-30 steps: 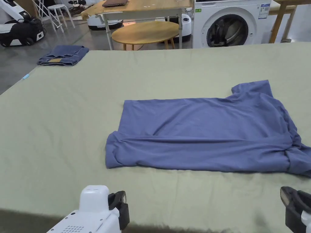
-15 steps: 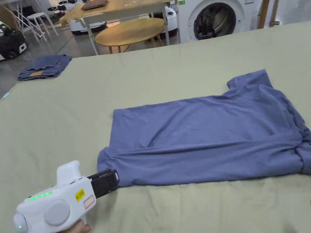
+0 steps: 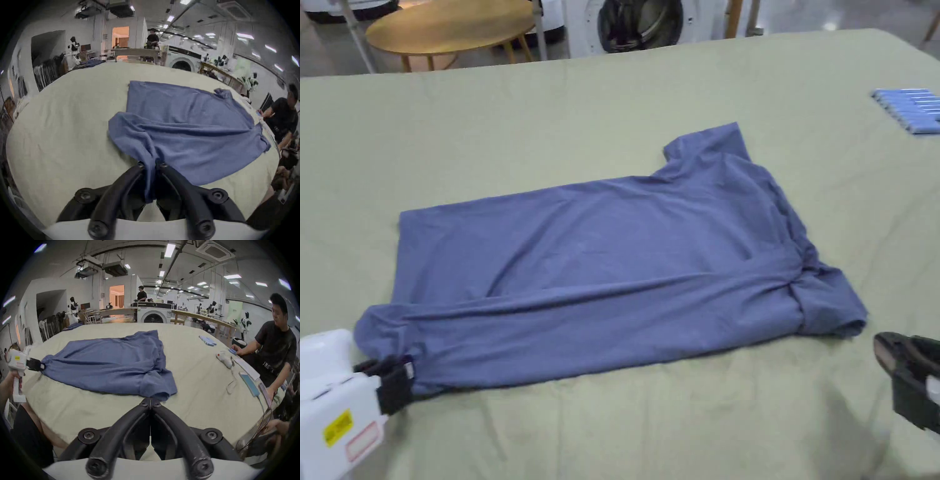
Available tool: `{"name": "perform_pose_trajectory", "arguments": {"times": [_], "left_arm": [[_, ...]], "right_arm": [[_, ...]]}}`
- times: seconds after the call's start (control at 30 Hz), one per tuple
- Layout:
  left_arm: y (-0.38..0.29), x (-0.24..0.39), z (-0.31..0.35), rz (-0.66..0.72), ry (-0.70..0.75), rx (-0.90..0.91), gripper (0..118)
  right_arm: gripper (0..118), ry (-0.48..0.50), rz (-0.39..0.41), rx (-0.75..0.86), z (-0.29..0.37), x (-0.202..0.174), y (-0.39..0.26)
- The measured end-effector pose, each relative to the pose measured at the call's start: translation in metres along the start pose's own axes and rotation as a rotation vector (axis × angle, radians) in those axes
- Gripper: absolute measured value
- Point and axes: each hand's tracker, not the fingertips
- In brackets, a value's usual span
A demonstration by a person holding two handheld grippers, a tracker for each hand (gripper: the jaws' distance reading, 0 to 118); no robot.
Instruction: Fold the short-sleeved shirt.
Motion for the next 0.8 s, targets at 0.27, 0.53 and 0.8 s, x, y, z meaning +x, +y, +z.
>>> {"name": "perform_pose_trajectory", "arguments": {"times": [0.27, 0.53, 0.8], "left_arm": [[-0.011, 0.011, 0.025, -0.006, -0.018, 0.022, 4], [-0.003, 0.008, 0.021, 0.015, -0.03, 0.007, 4], [0.024, -0.007, 0.046, 0.019, -0.08, 0.042, 3]], "right_arm": [[111, 0.0, -0.113, -0.111, -0.079, 0.034, 0.017], [11, 0.225, -0.218, -0.236, -0.136, 0.039, 0.016], [5, 0.154, -0.132, -0.084, -0.091, 0.049, 0.019]]}}
